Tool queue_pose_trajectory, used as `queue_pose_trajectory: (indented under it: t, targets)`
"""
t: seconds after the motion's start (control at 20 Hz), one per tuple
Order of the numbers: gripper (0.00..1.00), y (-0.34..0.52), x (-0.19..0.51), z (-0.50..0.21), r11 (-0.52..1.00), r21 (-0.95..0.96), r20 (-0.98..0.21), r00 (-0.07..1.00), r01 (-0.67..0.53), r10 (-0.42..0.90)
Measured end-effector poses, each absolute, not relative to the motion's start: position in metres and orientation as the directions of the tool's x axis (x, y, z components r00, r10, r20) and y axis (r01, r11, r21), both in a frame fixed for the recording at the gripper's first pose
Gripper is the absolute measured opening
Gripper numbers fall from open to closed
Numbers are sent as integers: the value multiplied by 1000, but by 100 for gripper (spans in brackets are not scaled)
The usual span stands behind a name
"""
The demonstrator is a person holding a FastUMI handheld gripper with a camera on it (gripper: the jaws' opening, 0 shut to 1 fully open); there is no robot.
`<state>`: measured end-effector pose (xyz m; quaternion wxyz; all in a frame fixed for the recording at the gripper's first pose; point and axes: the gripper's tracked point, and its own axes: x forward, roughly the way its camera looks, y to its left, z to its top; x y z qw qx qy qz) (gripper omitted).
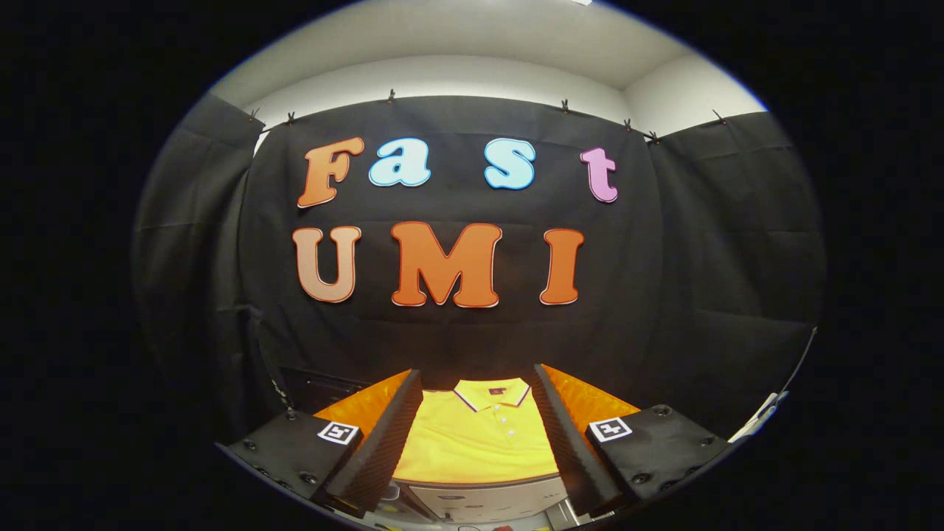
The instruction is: Put the clothes into the washing machine and then close the washing machine lid.
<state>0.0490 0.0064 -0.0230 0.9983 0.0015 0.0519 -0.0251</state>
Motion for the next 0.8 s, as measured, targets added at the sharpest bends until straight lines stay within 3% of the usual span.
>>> queue_pose_trajectory:
  t: [0.35,0.8]
  targets:
    - [98,-27,108,-70,997,-35,-222,972,64,-70]
    - [98,-68,211,-196,998,17,-476,878,58,-43]
